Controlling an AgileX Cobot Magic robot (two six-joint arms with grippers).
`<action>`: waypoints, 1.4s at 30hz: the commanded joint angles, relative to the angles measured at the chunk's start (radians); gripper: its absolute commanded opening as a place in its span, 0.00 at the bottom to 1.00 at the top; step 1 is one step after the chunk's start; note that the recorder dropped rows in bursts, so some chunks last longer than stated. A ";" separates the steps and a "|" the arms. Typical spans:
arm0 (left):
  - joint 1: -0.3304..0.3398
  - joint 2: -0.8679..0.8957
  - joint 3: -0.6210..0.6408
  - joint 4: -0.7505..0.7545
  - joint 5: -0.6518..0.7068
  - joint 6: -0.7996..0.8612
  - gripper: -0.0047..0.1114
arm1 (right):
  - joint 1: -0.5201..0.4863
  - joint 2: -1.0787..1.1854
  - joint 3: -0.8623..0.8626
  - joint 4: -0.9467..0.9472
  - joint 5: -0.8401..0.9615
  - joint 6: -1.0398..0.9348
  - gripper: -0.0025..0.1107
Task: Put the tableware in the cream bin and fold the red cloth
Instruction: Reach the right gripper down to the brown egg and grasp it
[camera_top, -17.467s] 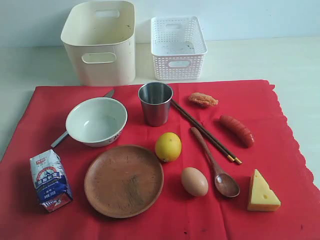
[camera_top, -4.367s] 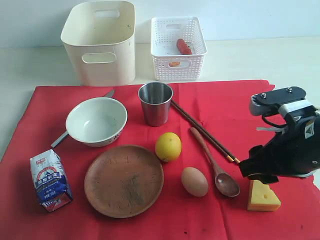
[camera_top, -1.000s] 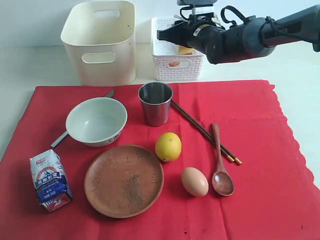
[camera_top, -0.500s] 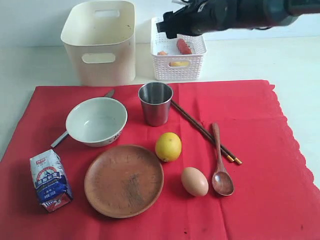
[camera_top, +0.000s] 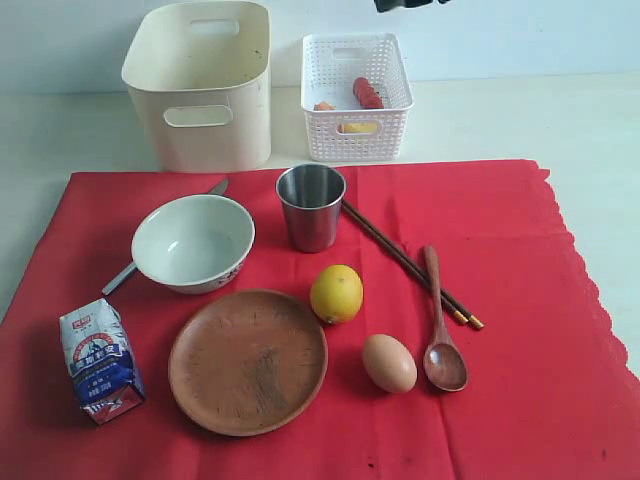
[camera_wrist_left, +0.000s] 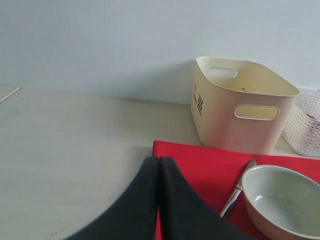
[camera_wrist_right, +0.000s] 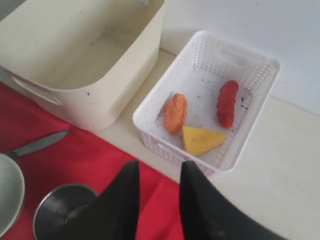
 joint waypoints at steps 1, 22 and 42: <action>0.001 -0.007 0.000 -0.008 0.001 0.000 0.06 | -0.004 -0.102 0.159 -0.006 -0.066 -0.010 0.09; 0.001 -0.007 0.000 -0.008 0.001 0.000 0.06 | 0.219 -0.401 0.738 0.114 -0.180 -0.062 0.02; 0.001 -0.007 0.000 -0.008 0.001 0.000 0.06 | 0.346 -0.155 0.799 0.094 -0.223 -0.059 0.55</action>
